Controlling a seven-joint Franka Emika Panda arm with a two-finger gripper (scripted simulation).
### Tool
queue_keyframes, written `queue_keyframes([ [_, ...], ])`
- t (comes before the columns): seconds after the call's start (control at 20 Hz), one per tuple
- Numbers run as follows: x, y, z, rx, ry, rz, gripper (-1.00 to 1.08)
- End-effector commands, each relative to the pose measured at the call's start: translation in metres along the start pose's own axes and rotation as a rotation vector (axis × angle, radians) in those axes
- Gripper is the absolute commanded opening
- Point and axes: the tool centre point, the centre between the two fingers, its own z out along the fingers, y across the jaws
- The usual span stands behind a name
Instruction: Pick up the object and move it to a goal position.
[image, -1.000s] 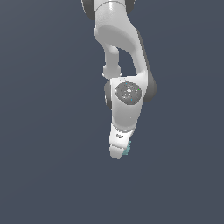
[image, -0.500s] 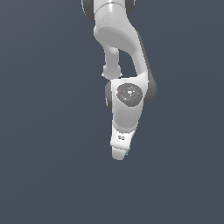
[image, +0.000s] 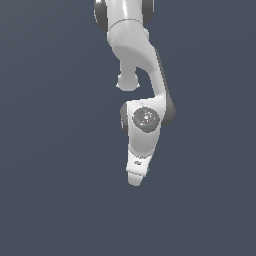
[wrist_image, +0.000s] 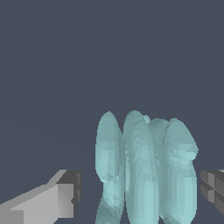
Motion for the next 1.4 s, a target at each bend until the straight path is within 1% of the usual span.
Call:
queue_keyframes([
  [0.0,0.000,0.000,0.008,-0.001,0.000,-0.001,1.00],
  [0.25,0.001,0.002,0.009,-0.001,0.000,-0.001,1.00],
  [0.3,0.001,0.002,0.009,-0.001,0.000,-0.001,-1.00],
  [0.95,0.001,0.001,0.007,-0.001,0.000,-0.001,-1.00],
  [1.35,0.001,-0.010,-0.016,-0.001,0.000,-0.001,-1.00],
])
